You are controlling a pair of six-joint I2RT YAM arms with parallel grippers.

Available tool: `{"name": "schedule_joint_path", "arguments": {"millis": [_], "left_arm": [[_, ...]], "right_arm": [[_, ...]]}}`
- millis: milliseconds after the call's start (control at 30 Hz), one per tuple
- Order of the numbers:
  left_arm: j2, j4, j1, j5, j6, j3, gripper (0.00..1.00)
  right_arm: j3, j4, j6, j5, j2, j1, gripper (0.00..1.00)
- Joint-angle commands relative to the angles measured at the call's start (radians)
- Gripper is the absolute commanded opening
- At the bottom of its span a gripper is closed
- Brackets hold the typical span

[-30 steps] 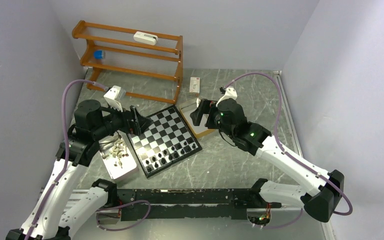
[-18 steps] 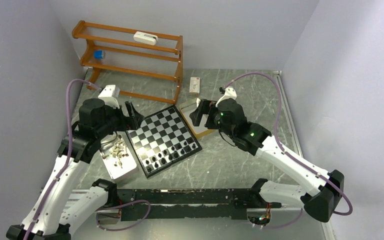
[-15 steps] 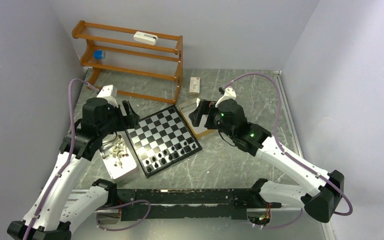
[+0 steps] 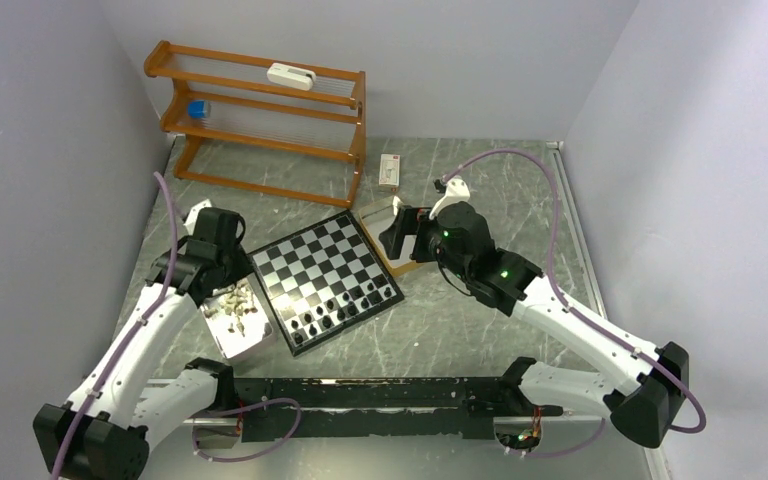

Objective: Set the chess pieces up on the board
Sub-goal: Pick up the chess piece from the storage box.

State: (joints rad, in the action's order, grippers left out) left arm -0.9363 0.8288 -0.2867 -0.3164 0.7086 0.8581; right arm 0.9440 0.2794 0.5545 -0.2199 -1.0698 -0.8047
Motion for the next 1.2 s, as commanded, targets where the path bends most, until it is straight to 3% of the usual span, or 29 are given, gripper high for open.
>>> {"name": "schedule_joint_path", "arguments": {"millis": [0, 167, 567, 1167], "left_arm": [[-0.022, 0.058, 0.102, 0.0, 0.116, -0.044, 0.43], [-0.028, 0.076, 0.245, 0.072, 0.195, -0.137, 0.4], [-0.079, 0.034, 0.252, 0.032, 0.288, -0.212, 0.38], [-0.139, -0.094, 0.253, 0.069, 0.254, -0.238, 0.36]], "right_arm": [[0.021, 0.035, -0.031, -0.033, -0.016, -0.005, 1.0], [0.007, 0.034, -0.038, -0.041, -0.013, -0.006, 1.0], [0.008, 0.045, -0.071, -0.056, 0.009, -0.005, 1.0], [-0.011, 0.046, -0.076, -0.054, 0.026, -0.005, 1.0]]}}
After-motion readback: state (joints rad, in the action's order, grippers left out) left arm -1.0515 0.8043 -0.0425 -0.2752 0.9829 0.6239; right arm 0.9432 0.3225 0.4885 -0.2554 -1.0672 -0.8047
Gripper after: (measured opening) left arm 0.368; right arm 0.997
